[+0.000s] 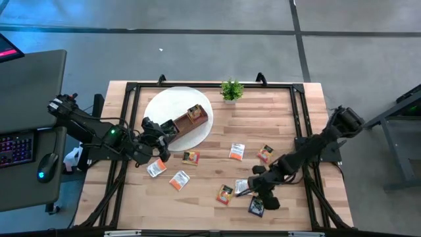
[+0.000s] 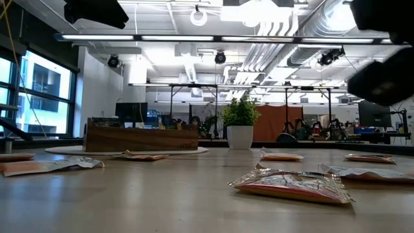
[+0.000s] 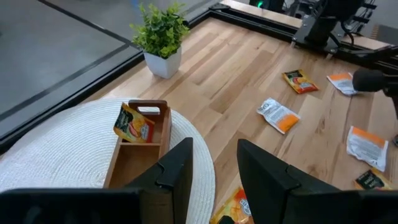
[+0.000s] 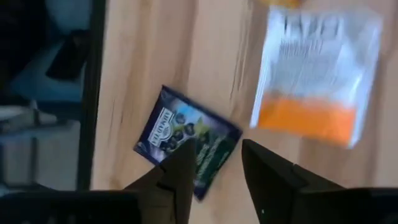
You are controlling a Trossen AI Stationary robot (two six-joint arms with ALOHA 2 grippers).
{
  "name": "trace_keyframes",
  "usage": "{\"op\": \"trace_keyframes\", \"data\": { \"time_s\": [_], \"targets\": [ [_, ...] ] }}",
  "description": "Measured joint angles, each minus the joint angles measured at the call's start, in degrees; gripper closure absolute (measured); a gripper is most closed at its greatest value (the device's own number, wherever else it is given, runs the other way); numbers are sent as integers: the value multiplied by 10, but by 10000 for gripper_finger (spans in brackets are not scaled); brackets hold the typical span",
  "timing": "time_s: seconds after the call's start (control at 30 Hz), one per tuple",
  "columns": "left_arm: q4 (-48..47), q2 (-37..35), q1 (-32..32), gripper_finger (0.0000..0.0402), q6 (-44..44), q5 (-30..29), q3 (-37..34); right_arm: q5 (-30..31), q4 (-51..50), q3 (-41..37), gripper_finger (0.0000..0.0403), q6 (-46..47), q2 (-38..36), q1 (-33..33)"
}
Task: Pick & Place Tea
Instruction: Put the purple tea bag into the left section of the wooden organizer
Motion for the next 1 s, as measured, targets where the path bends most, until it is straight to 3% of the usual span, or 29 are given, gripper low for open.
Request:
{"op": "trace_keyframes", "data": {
  "time_s": [0.13,0.3,0.6,0.83,1.0],
  "targets": [
    [0,0,0,278,1,2,0,-1,-7,0,255,121,26,14],
    [0,0,0,278,1,3,0,4,11,0,249,200,39,38],
    [-1,0,0,278,1,5,0,99,-3,0,249,218,45,81],
    [0,0,0,278,1,15,0,107,5,4,249,215,103,102],
    [0,0,0,278,1,13,0,172,-17,7,261,214,119,122]
  ]
}}
